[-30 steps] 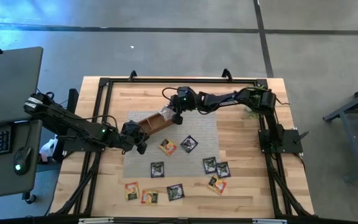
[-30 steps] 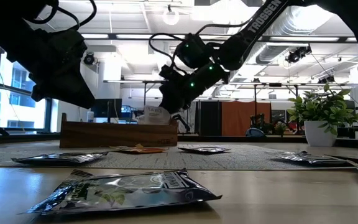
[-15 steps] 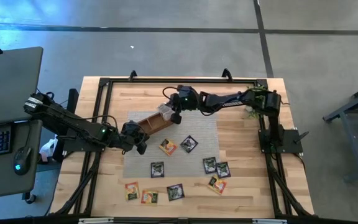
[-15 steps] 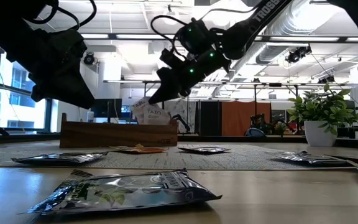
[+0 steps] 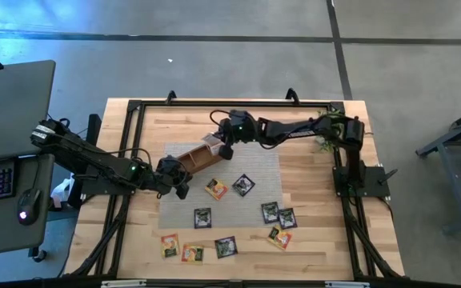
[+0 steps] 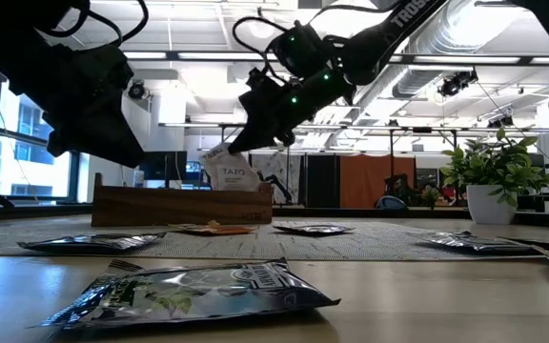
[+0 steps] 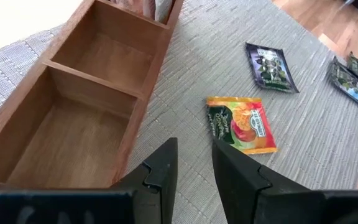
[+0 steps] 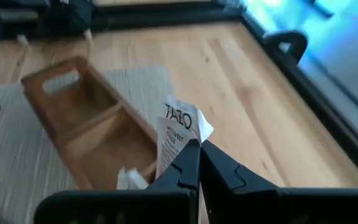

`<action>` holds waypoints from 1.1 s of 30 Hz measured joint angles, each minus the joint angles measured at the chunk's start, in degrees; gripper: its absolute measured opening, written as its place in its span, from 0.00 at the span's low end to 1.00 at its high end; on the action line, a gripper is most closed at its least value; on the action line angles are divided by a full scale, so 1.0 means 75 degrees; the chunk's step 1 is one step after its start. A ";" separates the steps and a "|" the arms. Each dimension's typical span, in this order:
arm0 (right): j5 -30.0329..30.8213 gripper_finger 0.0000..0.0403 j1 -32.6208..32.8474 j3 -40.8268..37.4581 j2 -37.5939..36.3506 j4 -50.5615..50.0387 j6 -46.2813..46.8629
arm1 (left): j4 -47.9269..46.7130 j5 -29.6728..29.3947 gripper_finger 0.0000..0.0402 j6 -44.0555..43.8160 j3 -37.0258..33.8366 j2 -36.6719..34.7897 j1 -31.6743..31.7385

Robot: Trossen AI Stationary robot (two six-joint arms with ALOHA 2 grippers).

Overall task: Pick & Place Tea
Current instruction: Adjust the orange tea bags

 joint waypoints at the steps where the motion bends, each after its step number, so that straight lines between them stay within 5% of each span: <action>1: 0.0143 0.00 0.0034 0.0000 0.0000 0.0138 -0.0033 | 0.0001 0.0000 0.25 0.0000 0.0000 0.0000 0.0000; 8: 0.0288 0.00 0.0267 0.0000 -0.0214 0.0736 -0.0128 | -0.0001 0.0049 0.25 0.0000 0.0000 0.0000 0.0000; 18: 0.0921 0.00 0.0941 0.0003 -0.1157 -0.0868 0.0012 | 0.0003 0.0177 0.25 -0.0017 0.0000 0.0000 -0.0003; 26: 0.2731 0.00 0.1004 -0.0894 -0.0988 0.0069 0.0219 | 0.0010 0.0198 0.25 -0.0020 0.0000 0.0000 -0.0003; 33: 0.1699 0.00 0.0635 -0.1648 -0.0982 0.1146 0.1125 | 0.0056 0.0187 0.25 -0.0015 0.0000 0.0000 -0.0003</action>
